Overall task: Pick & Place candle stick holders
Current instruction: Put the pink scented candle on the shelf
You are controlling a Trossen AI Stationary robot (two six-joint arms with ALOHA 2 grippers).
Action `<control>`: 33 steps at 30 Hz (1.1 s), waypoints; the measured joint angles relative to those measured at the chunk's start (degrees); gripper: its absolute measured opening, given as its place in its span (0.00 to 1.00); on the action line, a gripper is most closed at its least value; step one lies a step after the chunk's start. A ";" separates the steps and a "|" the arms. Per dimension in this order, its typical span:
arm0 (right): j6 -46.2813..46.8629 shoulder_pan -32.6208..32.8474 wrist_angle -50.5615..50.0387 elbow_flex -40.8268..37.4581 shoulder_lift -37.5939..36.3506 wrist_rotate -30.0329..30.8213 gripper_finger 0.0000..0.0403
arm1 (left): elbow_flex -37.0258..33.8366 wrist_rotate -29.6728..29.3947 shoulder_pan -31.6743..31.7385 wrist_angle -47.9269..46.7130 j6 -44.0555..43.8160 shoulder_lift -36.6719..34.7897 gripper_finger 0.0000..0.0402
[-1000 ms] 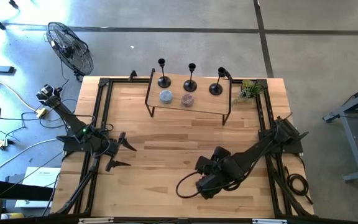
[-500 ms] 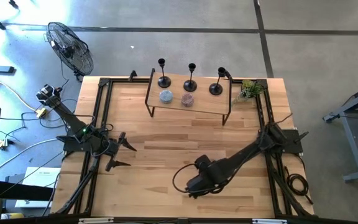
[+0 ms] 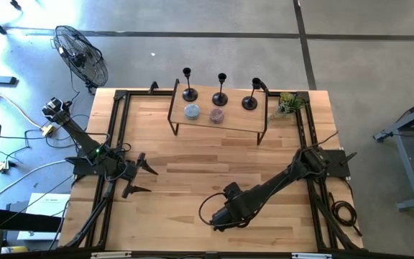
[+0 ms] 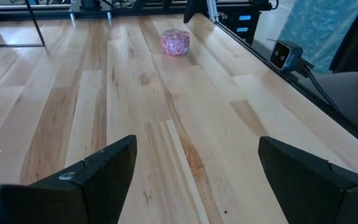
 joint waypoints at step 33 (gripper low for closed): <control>-8.38 1.14 6.03 -1.01 -0.07 -1.76 0.85 | 0.13 -0.02 0.00 0.08 -0.02 0.00 0.82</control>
